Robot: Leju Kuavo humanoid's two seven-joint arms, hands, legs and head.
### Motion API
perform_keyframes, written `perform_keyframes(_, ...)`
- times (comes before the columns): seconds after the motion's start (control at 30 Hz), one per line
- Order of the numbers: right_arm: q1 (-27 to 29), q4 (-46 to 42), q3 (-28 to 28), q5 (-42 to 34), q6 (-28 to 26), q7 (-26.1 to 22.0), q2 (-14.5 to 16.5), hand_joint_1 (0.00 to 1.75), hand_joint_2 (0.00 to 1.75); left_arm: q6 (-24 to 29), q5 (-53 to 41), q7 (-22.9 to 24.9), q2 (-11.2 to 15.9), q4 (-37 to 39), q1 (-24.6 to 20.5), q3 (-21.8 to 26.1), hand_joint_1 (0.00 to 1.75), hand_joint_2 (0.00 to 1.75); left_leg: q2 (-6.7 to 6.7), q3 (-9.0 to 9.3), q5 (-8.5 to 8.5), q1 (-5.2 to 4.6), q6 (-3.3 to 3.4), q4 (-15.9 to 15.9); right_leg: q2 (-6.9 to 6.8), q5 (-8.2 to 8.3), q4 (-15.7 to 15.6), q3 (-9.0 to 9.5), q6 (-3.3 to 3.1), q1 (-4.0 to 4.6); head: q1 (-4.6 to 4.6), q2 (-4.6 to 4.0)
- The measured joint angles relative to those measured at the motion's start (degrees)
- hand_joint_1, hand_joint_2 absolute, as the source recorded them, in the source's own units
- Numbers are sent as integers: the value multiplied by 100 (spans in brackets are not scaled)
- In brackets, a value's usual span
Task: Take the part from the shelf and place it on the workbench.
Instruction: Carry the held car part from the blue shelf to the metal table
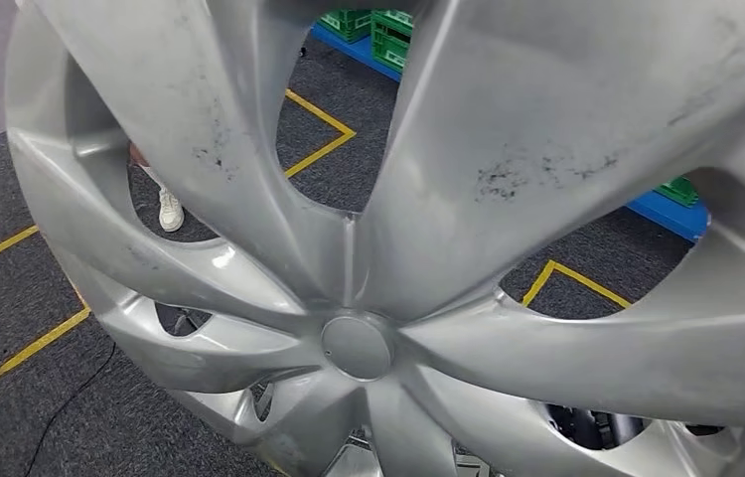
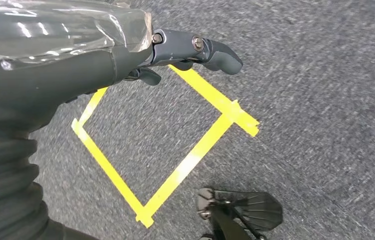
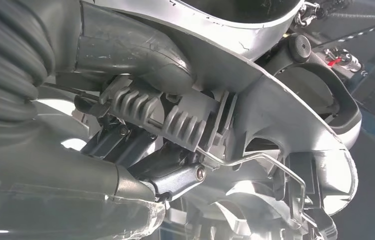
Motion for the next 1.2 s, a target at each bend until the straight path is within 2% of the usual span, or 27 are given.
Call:
perform_keyframes(0.03,0,0,-2,4,3,1,0,175,175,3,2,-1,-1,0,0,0,0,175,18,-60,-3,13,-12,116,-69,-4,1,-2,2,2,-1,1)
perform_keyframes(0.07,0,0,-4,9,7,2,0,175,175,5,2,-2,0,0,0,0,0,175,38,3,95,23,-16,-4,-135,-9,1,-2,7,3,-1,1)
perform_keyframes(0.1,-1,0,-7,13,10,3,0,175,175,8,1,-5,3,0,-2,0,0,175,87,181,259,30,-14,-331,-195,-15,1,2,17,3,-1,1)
perform_keyframes(0.17,-1,-7,-12,17,12,4,1,175,175,14,-3,-12,12,-1,-23,-1,0,175,312,638,546,20,7,-1136,-301,-38,2,21,55,26,0,1)
perform_keyframes(0.23,-4,-16,-19,23,14,2,5,175,175,21,-11,-17,18,-1,-55,-1,0,175,433,841,631,-14,49,-1508,-398,-64,2,45,116,53,18,1)
perform_keyframes(0.3,-3,-22,-25,34,14,-4,16,175,175,43,-26,-20,27,-1,-68,0,0,175,319,846,645,-43,109,-1538,-502,-79,-13,74,184,52,35,1)
perform_keyframes(0.33,-1,-29,-27,45,13,-7,23,175,175,57,-43,-22,32,-1,-65,-1,0,175,254,868,665,-41,144,-1566,-481,-105,10,75,212,38,40,1)
perform_keyframes(0.4,6,-51,-42,69,13,-19,28,175,175,82,-78,-27,42,-1,-79,-2,0,175,126,916,714,-21,218,-1618,-242,-301,361,-75,213,16,58,1)
perform_keyframes(0.47,31,-63,-70,84,13,-45,19,175,175,101,-101,-29,49,-2,-103,-3,0,175,-12,903,733,-18,258,-1629,38,-631,1154,-464,168,3,83,0)
perform_keyframes(0.5,48,-63,-85,88,13,-61,15,175,175,108,-107,-28,54,-2,-108,-4,0,175,-92,897,733,-27,264,-1628,92,-750,1526,-662,163,4,91,-1)
perform_keyframes(0.53,63,-63,-94,91,13,-74,13,175,175,114,-110,-28,56,-2,-108,-4,0,175,-172,894,733,-34,266,-1627,113,-783,1719,-778,178,4,92,-1)
perform_keyframes(0.57,71,-64,-100,93,13,-83,12,175,175,116,-112,-28,56,-2,-106,-4,0,175,-254,896,733,-40,265,-1625,126,-717,1678,-786,208,4,91,-1)
perform_keyframes(0.6,74,-66,-103,96,13,-85,11,175,175,117,-113,-28,56,-2,-105,-4,0,175,-335,903,733,-42,264,-1622,152,-562,1383,-668,245,3,92,-1)
perform_keyframes(0.67,77,-78,-107,100,13,-86,12,175,175,117,-113,-28,52,-1,-108,-4,0,175,-484,905,724,-48,246,-1606,343,-189,521,-294,271,6,92,-1)
perform_keyframes(0.7,79,-89,-109,101,13,-86,12,175,175,118,-114,-28,50,-1,-109,-4,0,175,-547,895,719,-53,226,-1596,427,-61,215,-161,245,10,91,-1)
perform_keyframes(0.73,81,-99,-112,101,13,-88,14,175,175,119,-115,-28,49,0,-108,-4,0,175,-601,878,718,-56,200,-1588,483,3,60,-92,206,21,88,-1)
perform_keyframes(0.8,79,-111,-117,100,12,-91,17,175,175,120,-116,-28,52,0,-94,-4,0,175,-691,842,723,-46,140,-1587,417,37,20,-69,125,34,85,-1)
perform_keyframes(0.83,78,-115,-119,102,11,-93,23,175,175,123,-117,-28,53,1,-85,-4,0,175,-640,816,711,-42,112,-1566,369,47,7,-53,96,31,83,-1)
perform_keyframes(0.9,89,-139,-127,114,10,-98,39,175,175,151,-123,-28,58,2,-93,-4,0,175,-349,662,544,-47,59,-1273,253,55,-26,-22,22,18,68,-1)
perform_keyframes(0.93,103,-152,-136,121,10,-101,46,175,175,175,-127,-28,59,2,-105,-4,0,175,-167,495,384,-45,38,-944,191,46,-31,-11,-8,25,62,-1)
perform_keyframes(0.97,122,-164,-144,125,10,-107,50,175,175,202,-130,-28,61,2,-118,-4,0,175,-61,288,206,-36,20,-537,126,33,-30,-7,-34,38,55,-1)
perform_keyframes(1.0,142,-171,-152,128,10,-112,51,175,175,223,-133,-28,61,2,-125,-4,0,175,-20,81,71,-21,5,-152,60,22,-29,-5,-48,50,55,-1)
perform_keyframes(1.03,159,-174,-157,127,10,-117,51,175,175,234,-134,-27,59,2,-123,-3,0,175,-2,-61,20,-8,-4,93,-4,11,-29,-3,-56,57,55,-1)
perform_keyframes(1.07,173,-176,-160,125,11,-123,52,175,175,240,-135,-25,57,2,-118,-3,0,175,13,-92,75,1,-8,120,-63,1,-28,2,-58,62,54,-1)
perform_keyframes(1.1,187,-177,-163,120,11,-130,55,175,175,242,-135,-21,57,2,-113,-2,0,175,46,12,233,4,-6,-111,-122,-12,-28,15,-55,65,54,-1)
perform_keyframes(1.13,199,-177,-166,113,13,-139,57,175,175,242,-135,-17,57,2,-107,-2,0,175,129,221,435,-1,6,-515,-174,-28,-28,34,-46,68,54,-1)
perform_keyframes(1.2,224,-180,-177,102,16,-158,63,175,175,238,-136,-11,56,2,-100,-2,0,175,357,634,698,-44,48,-1286,-265,-69,-26,75,-5,102,59,-1)
